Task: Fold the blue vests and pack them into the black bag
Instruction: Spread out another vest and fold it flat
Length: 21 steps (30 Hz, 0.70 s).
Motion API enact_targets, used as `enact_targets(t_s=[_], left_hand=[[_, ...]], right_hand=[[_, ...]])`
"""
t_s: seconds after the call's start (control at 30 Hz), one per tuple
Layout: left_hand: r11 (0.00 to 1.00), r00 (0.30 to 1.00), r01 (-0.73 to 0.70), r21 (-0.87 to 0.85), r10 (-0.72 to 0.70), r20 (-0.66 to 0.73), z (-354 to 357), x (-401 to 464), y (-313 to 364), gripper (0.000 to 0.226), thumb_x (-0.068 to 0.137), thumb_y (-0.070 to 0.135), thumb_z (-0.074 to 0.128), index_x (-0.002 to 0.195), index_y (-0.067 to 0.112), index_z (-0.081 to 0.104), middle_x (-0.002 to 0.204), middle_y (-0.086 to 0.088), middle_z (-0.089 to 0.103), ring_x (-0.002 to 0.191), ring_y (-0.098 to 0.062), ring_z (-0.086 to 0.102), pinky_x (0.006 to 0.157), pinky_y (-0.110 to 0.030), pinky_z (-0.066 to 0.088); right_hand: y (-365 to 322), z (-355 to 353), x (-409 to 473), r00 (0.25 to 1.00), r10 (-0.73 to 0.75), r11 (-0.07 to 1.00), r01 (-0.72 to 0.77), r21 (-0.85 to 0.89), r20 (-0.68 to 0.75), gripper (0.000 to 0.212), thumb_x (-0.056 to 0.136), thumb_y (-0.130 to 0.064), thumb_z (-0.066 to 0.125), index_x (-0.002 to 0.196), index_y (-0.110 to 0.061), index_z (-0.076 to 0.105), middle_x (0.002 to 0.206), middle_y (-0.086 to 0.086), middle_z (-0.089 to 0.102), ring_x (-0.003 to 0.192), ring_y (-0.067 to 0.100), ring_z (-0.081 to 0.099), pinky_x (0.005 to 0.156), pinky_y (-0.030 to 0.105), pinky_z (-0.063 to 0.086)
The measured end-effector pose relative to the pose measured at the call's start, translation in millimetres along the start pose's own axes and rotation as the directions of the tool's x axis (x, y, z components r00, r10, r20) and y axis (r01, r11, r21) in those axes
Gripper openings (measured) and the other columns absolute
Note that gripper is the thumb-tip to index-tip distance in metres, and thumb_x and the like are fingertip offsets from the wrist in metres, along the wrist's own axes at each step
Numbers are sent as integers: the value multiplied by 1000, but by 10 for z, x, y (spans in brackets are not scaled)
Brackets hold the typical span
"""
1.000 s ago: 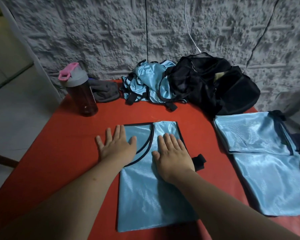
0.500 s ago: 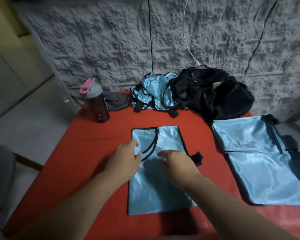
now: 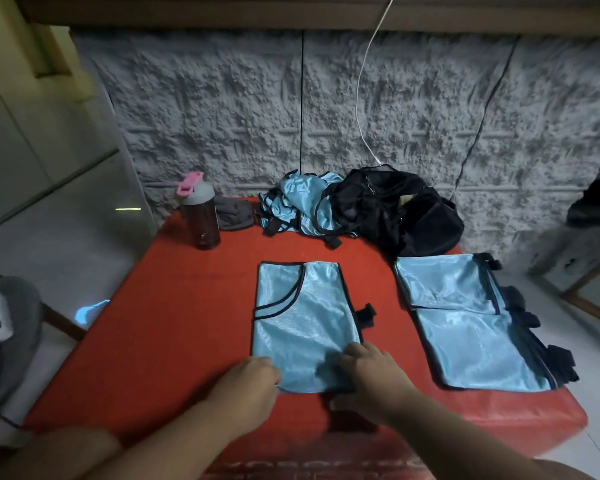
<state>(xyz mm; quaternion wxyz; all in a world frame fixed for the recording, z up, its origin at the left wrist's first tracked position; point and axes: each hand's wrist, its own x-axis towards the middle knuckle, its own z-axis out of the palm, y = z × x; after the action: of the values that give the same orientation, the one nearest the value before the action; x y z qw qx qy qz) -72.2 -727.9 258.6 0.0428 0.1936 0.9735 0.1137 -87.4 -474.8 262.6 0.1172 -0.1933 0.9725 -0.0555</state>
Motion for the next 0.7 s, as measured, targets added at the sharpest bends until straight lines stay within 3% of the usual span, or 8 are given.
enact_targets(t_s=[0.17,0.3,0.37,0.47,0.6,0.7], left_hand=[[997,998,48,-61,-51,-47,-18,5,20,17,94,22,51,82,16,61,96,3,59,97,-17,57,78,-26,41],[986,991,75,-147,-90,-100,-54,31,39,14,90,23,49,77,20,50,85,7,54,85,-15,55,73,-33,48],[974,986,98,-204,-122,-109,-62,42,16,11,89,23,49,79,19,51,83,7,54,77,-16,56,70,-38,50],[957,974,116,-266,-163,-160,-101,72,-9,11,90,25,54,80,21,52,74,7,56,64,-13,54,58,-34,46],[943,959,156,-294,-216,-184,-231,99,-33,12,90,28,60,81,22,56,61,7,50,47,-8,43,46,-23,32],[940,965,156,-303,-211,-158,-268,100,-60,15,83,33,70,81,22,59,65,9,55,53,-6,51,52,-28,45]], right_hand=[[-29,81,34,999,11,998,-13,-59,-39,94,60,-90,47,136,-35,47,122,-9,48,119,19,43,97,39,38],[-98,137,74,992,-5,990,-13,-137,-128,84,63,-91,33,118,-34,59,107,-7,54,106,20,49,90,37,38],[-83,210,106,980,-13,985,-22,-171,-201,62,69,-82,45,101,-33,66,93,-8,57,93,19,55,80,37,43],[-24,268,135,958,-2,978,-57,-200,-285,24,70,-46,67,87,-30,69,84,-6,57,85,23,57,72,39,42],[41,211,121,941,-5,976,-69,-207,-339,23,62,-31,68,84,-28,71,78,-7,59,81,24,58,69,40,44],[47,183,111,937,26,976,-98,-192,-348,23,59,-26,64,80,-27,71,73,-7,61,77,23,60,68,40,46]])
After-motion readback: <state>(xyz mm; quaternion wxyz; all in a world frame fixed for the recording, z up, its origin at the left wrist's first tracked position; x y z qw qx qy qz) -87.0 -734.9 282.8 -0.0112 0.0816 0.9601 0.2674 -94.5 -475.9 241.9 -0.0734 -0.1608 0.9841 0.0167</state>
